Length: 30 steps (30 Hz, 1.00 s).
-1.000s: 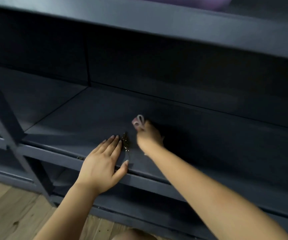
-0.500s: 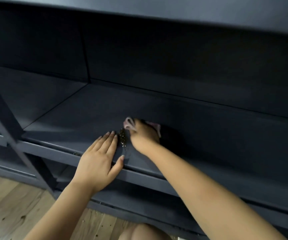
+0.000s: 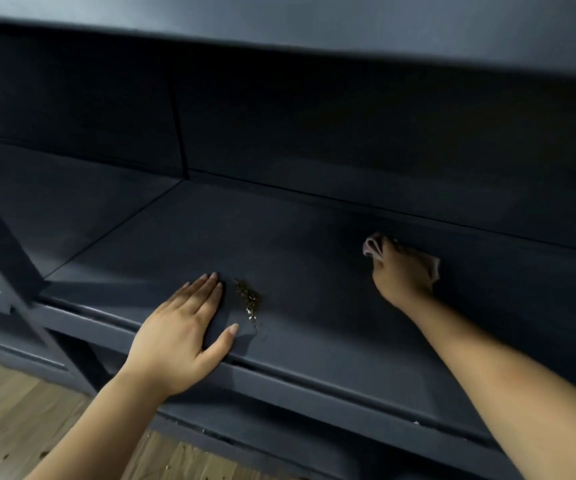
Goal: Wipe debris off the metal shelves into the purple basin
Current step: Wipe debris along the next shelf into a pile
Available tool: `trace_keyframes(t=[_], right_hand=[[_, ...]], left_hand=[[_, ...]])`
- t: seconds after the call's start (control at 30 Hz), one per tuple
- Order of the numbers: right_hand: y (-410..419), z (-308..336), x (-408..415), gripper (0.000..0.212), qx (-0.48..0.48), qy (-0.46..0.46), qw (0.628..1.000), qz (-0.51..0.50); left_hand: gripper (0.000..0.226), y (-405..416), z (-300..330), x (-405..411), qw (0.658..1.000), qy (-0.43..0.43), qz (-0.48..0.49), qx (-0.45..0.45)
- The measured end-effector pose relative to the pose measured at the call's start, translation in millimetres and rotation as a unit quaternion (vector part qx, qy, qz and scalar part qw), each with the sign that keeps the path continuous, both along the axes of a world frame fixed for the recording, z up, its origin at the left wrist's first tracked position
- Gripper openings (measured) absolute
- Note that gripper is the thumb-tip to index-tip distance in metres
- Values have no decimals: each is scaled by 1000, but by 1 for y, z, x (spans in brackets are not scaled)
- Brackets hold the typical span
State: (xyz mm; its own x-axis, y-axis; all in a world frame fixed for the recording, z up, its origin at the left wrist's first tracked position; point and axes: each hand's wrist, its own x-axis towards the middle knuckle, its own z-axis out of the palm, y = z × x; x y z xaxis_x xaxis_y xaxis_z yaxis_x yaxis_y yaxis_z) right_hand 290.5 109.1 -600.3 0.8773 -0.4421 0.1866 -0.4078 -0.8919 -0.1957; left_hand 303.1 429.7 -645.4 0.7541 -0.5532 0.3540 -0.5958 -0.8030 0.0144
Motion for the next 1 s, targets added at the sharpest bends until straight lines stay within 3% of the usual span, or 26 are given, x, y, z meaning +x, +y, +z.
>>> trace_keyframes(t=[0.13,0.33,0.5,0.77,0.93,1.0], right_hand=[[31,1,35,41,65,12,997,29],[127,3,43,37,117,-18,964,239],[151,2,30,31,145,8,944,295],[105,6,-20,39,136,-21,970,202],[41,14,-41,33,43,-36,998,37],[17,12,-50,34,49,-17,998,-27]], left_hand=[[83,0,-1,2,1000,5,-5,-2],[83,-1,1,2,1000,8,-1,8],[84,0,2,2,1000,19,2,24],[92,0,3,-2,999,32,3,-8],[90,-1,5,-5,999,37,8,-30],[90,-2,5,-7,999,40,13,-35]])
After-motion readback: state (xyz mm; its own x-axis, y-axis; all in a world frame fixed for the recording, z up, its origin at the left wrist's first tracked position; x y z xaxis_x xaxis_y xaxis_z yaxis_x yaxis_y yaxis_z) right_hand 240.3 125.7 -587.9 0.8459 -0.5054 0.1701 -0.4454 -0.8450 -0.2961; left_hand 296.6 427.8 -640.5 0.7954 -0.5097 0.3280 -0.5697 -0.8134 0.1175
